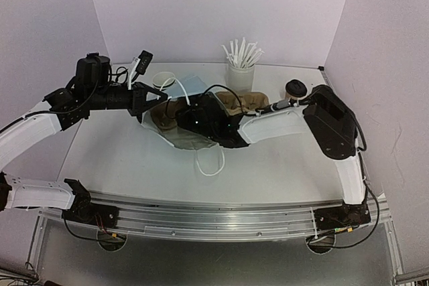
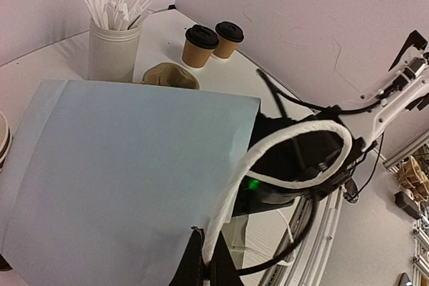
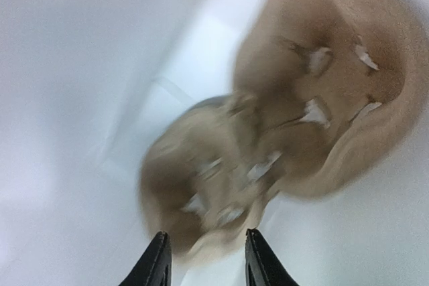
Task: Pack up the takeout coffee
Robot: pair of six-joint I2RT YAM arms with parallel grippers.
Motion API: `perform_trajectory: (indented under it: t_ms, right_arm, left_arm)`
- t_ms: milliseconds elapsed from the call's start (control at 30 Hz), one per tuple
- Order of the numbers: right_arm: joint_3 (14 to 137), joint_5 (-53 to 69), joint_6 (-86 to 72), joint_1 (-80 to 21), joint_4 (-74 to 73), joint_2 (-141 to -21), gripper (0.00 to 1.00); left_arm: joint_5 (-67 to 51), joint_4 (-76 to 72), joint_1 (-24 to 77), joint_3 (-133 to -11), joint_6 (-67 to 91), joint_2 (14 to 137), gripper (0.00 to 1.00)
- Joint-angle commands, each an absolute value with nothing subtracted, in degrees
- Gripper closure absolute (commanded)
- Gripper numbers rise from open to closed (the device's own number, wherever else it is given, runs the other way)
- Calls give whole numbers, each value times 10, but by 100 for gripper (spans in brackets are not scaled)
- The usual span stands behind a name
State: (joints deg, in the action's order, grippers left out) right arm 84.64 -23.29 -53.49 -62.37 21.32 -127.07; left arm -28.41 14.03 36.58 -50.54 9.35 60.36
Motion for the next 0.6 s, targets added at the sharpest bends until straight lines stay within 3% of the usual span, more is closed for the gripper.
perform_trajectory:
  t_ms: [0,300,567]
  right_arm:
    - [812,-189,-462,-647,195,-1178,63]
    - [778,-124,-272,-695,166,-1119,55]
    - [726,-86,-217,-727,118,-1040,53]
  left_arm:
    - [-201,138,365,-501,57,594,100]
    - [-156,119,365,-501,31,595,100]
    - [-164,118,365,-499,37,592,100]
